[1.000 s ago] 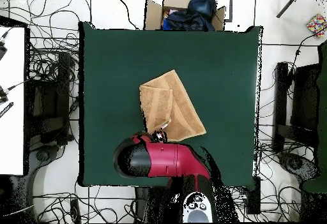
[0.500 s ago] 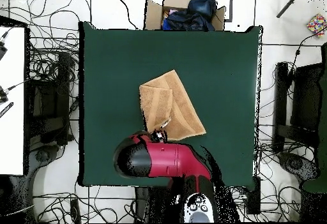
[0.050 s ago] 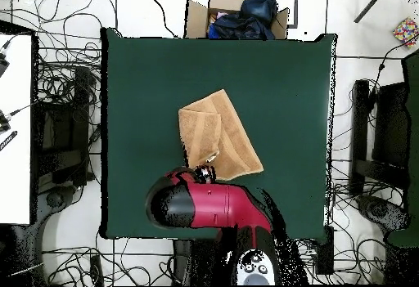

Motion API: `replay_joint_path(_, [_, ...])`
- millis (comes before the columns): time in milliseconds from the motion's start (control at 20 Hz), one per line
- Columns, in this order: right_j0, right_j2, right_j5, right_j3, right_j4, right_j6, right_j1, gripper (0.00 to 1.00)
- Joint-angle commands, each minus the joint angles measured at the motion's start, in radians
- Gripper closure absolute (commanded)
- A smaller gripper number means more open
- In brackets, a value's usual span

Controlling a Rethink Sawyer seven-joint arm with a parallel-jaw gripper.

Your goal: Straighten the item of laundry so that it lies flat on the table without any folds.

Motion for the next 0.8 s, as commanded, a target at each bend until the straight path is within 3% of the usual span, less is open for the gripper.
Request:
replay_joint_path(50, [0.008,0.065,-0.046,0.062,-0.019,0.134,0.009,0.0])
replay_joint_path(800, [-0.053,0.128,0.001,0.077,0.009,0.092,-0.007,0.0])
